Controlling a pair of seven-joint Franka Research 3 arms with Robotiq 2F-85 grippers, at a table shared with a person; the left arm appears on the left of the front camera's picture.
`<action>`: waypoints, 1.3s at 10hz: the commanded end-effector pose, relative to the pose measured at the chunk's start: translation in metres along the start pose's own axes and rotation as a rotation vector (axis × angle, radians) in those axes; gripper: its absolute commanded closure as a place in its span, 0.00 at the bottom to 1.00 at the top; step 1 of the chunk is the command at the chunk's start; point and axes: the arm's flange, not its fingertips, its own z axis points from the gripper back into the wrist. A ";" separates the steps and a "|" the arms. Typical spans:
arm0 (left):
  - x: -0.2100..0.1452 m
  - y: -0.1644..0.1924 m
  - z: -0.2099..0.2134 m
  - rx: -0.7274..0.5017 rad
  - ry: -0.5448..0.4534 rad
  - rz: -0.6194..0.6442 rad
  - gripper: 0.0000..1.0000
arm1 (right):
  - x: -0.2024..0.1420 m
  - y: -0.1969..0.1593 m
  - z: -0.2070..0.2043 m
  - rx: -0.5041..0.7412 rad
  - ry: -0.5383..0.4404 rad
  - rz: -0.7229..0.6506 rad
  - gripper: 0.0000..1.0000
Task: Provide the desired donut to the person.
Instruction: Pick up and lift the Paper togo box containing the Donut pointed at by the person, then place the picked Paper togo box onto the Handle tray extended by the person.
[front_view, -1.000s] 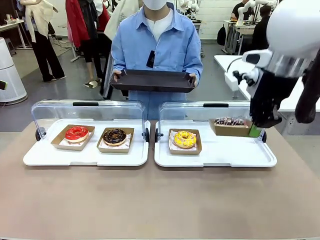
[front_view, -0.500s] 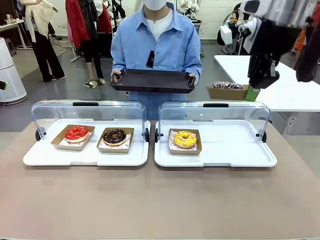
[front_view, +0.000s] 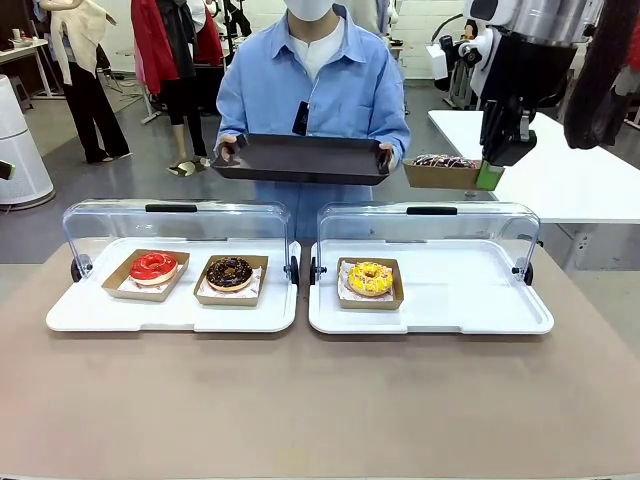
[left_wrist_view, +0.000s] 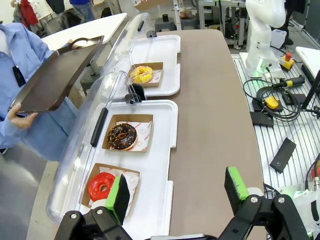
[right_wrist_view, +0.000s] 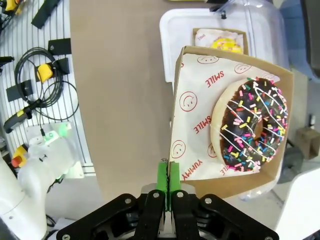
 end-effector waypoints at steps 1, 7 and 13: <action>0.001 0.001 0.002 0.006 -0.025 -0.018 0.00 | -0.002 0.006 0.005 -0.001 0.001 -0.007 1.00; 0.001 0.001 0.002 0.006 -0.025 -0.018 0.00 | -0.002 0.006 0.005 -0.001 0.001 -0.007 1.00; 0.001 0.001 0.002 0.006 -0.025 -0.018 0.00 | -0.002 0.006 0.005 -0.001 0.001 -0.007 1.00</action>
